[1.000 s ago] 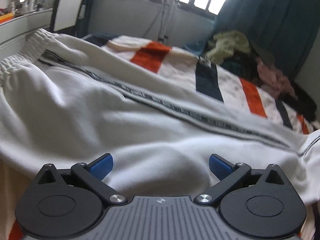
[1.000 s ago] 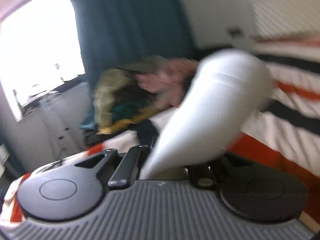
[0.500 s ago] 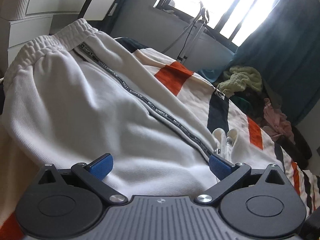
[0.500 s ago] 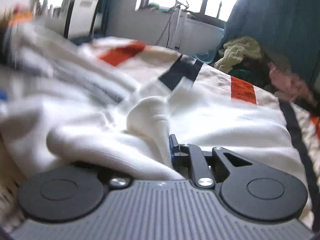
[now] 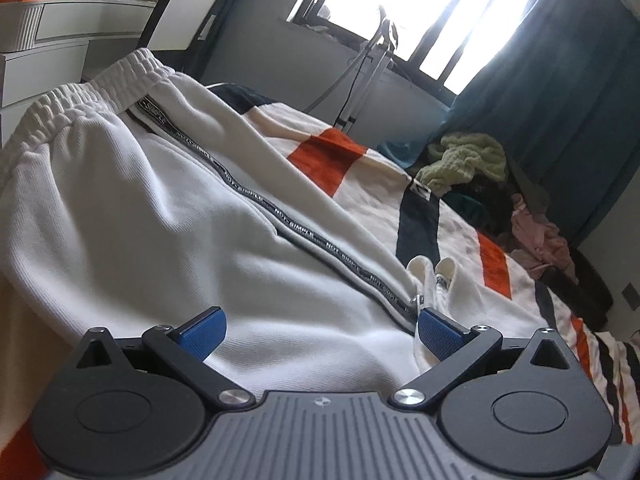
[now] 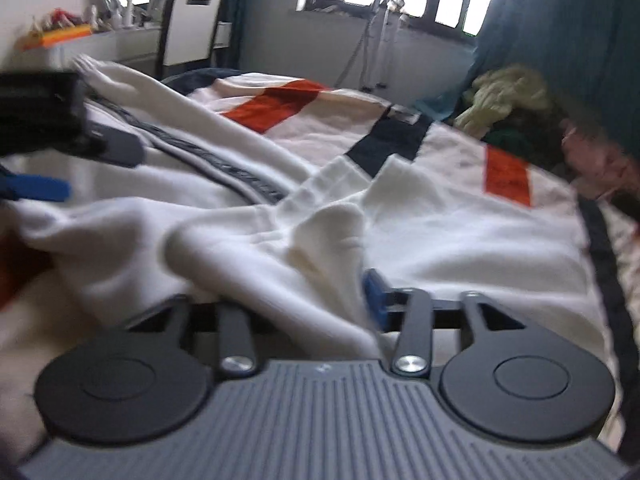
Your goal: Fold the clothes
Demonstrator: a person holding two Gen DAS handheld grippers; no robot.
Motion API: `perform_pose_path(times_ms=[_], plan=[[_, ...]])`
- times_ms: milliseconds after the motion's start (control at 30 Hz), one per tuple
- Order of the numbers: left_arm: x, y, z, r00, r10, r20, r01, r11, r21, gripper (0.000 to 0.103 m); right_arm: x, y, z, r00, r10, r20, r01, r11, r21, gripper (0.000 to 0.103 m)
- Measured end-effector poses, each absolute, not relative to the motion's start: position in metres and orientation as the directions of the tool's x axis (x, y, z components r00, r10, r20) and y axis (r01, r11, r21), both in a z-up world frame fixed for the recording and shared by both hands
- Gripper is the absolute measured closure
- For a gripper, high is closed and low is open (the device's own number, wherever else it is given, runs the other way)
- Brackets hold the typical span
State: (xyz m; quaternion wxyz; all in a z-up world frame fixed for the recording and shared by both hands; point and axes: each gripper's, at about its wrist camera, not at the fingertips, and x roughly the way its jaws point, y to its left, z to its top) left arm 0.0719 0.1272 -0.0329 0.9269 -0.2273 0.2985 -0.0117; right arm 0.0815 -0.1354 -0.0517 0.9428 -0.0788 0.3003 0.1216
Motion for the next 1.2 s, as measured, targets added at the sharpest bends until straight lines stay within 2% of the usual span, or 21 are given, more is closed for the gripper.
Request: perform_pose_path(times_ms=[33, 67, 200, 367, 467, 633, 700, 767, 800, 833, 933, 1033, 1200], plan=[[0.07, 0.128, -0.031, 0.827, -0.161, -0.539, -0.108, 0.895, -0.433, 0.0, 0.077, -0.139, -0.047, 0.771, 0.215, -0.599, -0.288, 0.957, -0.027, 0.028], [0.067, 0.128, -0.03, 0.832, -0.166, -0.529, -0.1, 0.893, -0.438, 0.0, 0.073, -0.143, -0.042, 0.752, 0.248, -0.611, -0.297, 0.955, 0.021, 0.022], [0.059, 0.123, -0.02, 0.853, -0.205, -0.48, -0.031, 0.898, -0.438, 0.001, 0.057, -0.161, -0.024, 0.673, 0.375, -0.638, -0.312, 0.926, 0.215, 0.023], [0.059, 0.101, -0.004, 0.856, -0.281, -0.434, 0.093, 0.91, -0.405, 0.004, 0.057, -0.217, -0.021, 0.618, 0.361, -0.699, -0.08, 0.913, 0.4, 0.023], [0.066, 0.078, 0.002, 0.836, -0.371, -0.403, 0.204, 0.894, -0.4, 0.004, 0.054, -0.255, -0.022, 0.635, 0.378, -0.674, 0.044, 0.853, 0.52, 0.022], [0.095, 0.031, -0.007, 0.727, -0.537, -0.428, 0.392, 0.836, -0.383, 0.025, 0.059, -0.303, -0.035, 0.661, 0.44, -0.608, 0.203, 0.675, 0.709, 0.022], [0.109, 0.015, -0.017, 0.67, -0.587, -0.455, 0.445, 0.808, -0.387, 0.033, 0.062, -0.311, -0.043, 0.658, 0.449, -0.605, 0.235, 0.641, 0.731, 0.022], [0.119, 0.002, -0.031, 0.642, -0.577, -0.504, 0.447, 0.817, -0.365, 0.04, 0.066, -0.315, -0.053, 0.645, 0.452, -0.616, 0.277, 0.614, 0.74, 0.022], [0.122, -0.002, -0.038, 0.649, -0.553, -0.523, 0.436, 0.833, -0.34, 0.047, 0.068, -0.316, -0.058, 0.64, 0.454, -0.62, 0.294, 0.6, 0.744, 0.022], [0.123, -0.006, -0.045, 0.67, -0.517, -0.533, 0.421, 0.856, -0.3, 0.059, 0.07, -0.317, -0.062, 0.641, 0.45, -0.622, 0.307, 0.592, 0.745, 0.022], [0.119, -0.009, -0.057, 0.721, -0.472, -0.508, 0.413, 0.881, -0.231, 0.074, 0.078, -0.315, -0.057, 0.689, 0.366, -0.626, 0.289, 0.653, 0.7, 0.021], [0.114, -0.007, -0.058, 0.752, -0.471, -0.462, 0.418, 0.882, -0.219, 0.082, 0.089, -0.307, -0.047, 0.72, 0.315, -0.618, 0.26, 0.704, 0.661, 0.021], [0.101, 0.011, -0.038, 0.767, -0.497, -0.405, 0.4, 0.865, -0.305, 0.084, 0.087, -0.289, -0.033, 0.761, 0.245, -0.6, 0.19, 0.801, 0.568, 0.021]])
